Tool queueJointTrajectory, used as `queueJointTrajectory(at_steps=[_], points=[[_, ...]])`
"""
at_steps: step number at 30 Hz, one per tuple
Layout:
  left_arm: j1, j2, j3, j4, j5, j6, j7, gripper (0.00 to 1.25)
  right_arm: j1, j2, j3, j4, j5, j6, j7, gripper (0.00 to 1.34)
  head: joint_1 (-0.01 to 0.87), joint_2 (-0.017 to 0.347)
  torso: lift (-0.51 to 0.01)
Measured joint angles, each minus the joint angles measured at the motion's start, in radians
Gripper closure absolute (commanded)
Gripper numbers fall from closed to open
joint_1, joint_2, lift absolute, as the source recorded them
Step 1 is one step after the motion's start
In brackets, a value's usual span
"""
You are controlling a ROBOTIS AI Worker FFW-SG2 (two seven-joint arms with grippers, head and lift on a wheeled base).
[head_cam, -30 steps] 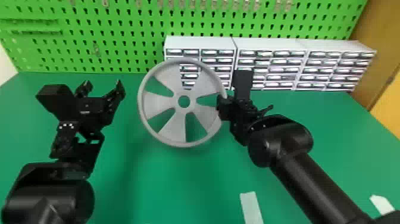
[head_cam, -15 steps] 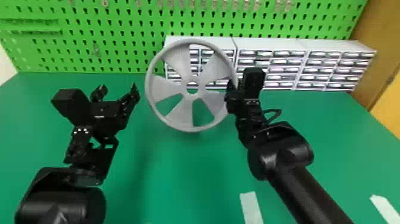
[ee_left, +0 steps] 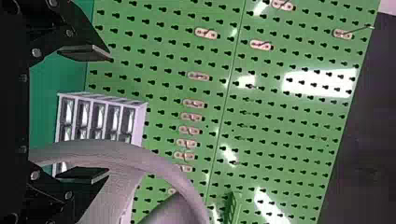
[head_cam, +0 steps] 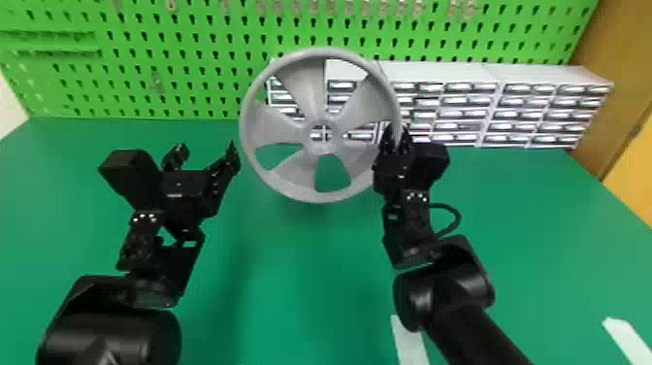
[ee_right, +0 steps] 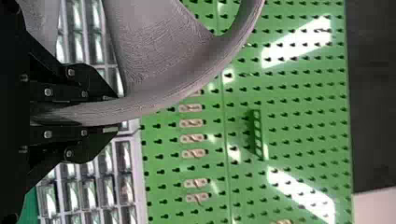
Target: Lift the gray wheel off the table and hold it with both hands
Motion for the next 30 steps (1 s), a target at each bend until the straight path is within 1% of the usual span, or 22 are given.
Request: queueJointTrajectory(at_steps=[5, 7, 15, 24, 26, 30], points=[[0.0, 0.0, -0.006, 0.0, 0.003, 0.0, 0.004, 0.38, 0.02, 0.008, 0.014, 0.012, 0.017, -0.102, -0.054, 1.22, 0.711, 0.015, -0.098], [0.0, 0.0, -0.007, 0.001, 0.005, 0.0, 0.005, 0.38, 0.026, 0.008, 0.014, 0.013, 0.026, -0.121, -0.064, 1.22, 0.711, 0.015, -0.098], [0.002, -0.001, -0.015, 0.003, 0.008, 0.002, 0.012, 0.38, 0.031, 0.009, 0.031, 0.013, 0.039, -0.142, -0.065, 1.22, 0.711, 0.015, -0.098], [0.007, -0.001, -0.028, 0.005, 0.015, 0.002, 0.016, 0.39, 0.027, 0.009, 0.027, 0.013, 0.056, -0.147, -0.065, 1.22, 0.711, 0.015, -0.098], [0.011, -0.001, -0.034, 0.005, 0.018, -0.003, 0.027, 0.39, 0.025, 0.009, 0.027, 0.013, 0.06, -0.148, -0.065, 1.22, 0.711, 0.015, -0.098], [0.024, -0.002, -0.066, 0.021, 0.028, -0.057, 0.088, 0.4, 0.023, 0.009, 0.027, 0.013, 0.074, -0.151, -0.066, 1.22, 0.711, 0.015, -0.098]])
